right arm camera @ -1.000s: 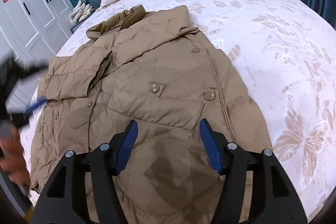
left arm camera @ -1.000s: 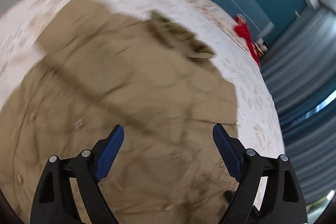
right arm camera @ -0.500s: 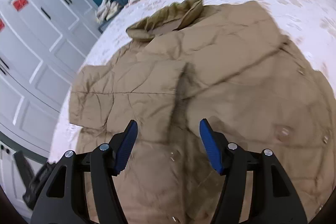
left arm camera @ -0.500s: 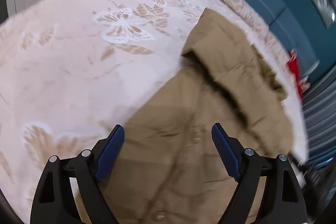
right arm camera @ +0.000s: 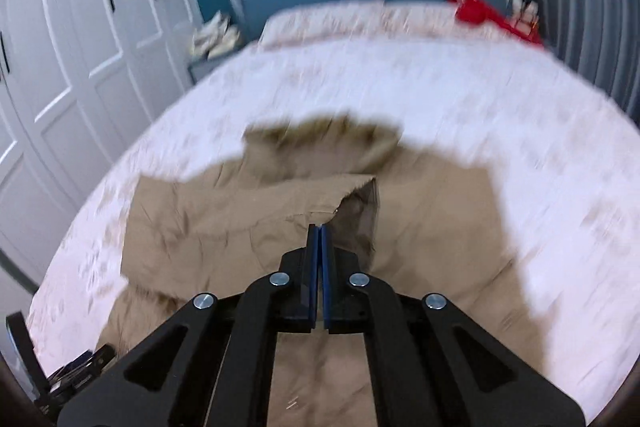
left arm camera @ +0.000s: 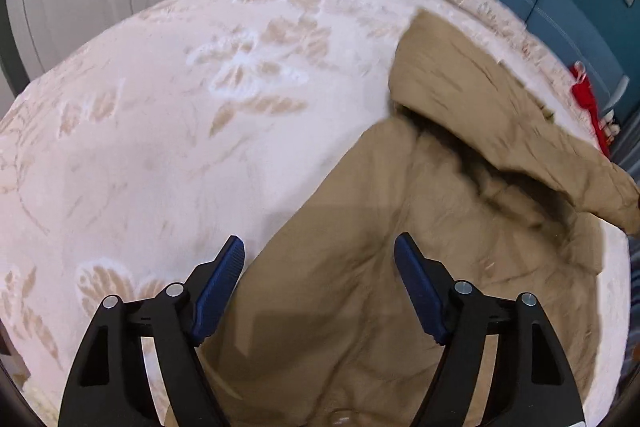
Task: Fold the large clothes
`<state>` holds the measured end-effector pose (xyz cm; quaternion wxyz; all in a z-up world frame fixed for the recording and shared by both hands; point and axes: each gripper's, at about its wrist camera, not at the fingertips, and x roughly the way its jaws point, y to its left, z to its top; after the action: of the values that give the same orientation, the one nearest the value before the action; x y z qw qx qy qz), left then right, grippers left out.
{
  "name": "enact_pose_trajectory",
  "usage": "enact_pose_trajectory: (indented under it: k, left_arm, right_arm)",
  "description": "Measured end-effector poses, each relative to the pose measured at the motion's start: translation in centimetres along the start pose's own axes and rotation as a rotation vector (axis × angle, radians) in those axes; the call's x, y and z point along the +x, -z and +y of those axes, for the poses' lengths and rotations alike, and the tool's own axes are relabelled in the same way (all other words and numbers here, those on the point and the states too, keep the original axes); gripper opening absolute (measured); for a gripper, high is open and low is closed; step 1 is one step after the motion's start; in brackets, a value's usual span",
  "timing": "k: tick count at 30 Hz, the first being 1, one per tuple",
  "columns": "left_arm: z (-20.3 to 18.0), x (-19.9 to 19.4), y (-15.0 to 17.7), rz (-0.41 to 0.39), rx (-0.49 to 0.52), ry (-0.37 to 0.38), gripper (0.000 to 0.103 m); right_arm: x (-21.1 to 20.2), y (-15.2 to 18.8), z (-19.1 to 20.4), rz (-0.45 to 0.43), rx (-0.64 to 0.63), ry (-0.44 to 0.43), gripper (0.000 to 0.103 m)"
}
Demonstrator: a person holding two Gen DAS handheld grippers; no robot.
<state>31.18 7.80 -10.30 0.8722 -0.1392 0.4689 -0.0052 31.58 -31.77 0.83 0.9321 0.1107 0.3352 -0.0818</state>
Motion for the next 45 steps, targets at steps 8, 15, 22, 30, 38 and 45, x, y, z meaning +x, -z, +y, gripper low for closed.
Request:
enact_pose_trajectory:
  k: [8,15,22,30,38,45]
  left_arm:
    - [-5.8,1.8,-5.7,0.064,-0.060,0.300,0.074]
    - [-6.2,7.9,-9.9,0.153,-0.296,0.339,0.073]
    - [-5.9,10.8,-10.2,0.174,-0.312,0.243,0.033]
    - [-8.6,10.9,-8.1,0.052,0.023,0.006,0.011]
    - [-10.9,11.1,-6.2,-0.051,0.201,-0.153,0.011]
    - [-10.0,5.9,-7.1,-0.067,0.224,-0.099,0.013]
  right_arm:
    - [2.3,-1.2,-8.5,0.037,0.080,0.124,0.000]
    - [4.9,2.7,-10.8,0.118,0.102,0.137,0.000]
    - [6.7,4.1,-11.7,0.137,0.100,0.137,0.000]
    - [9.4,7.4,-11.1,0.192,0.042,0.182,0.000]
    - [10.8,8.1,-10.3,0.217,-0.016,0.231,0.001]
    - [4.8,7.5,-12.0,0.195,0.139,0.227,0.023]
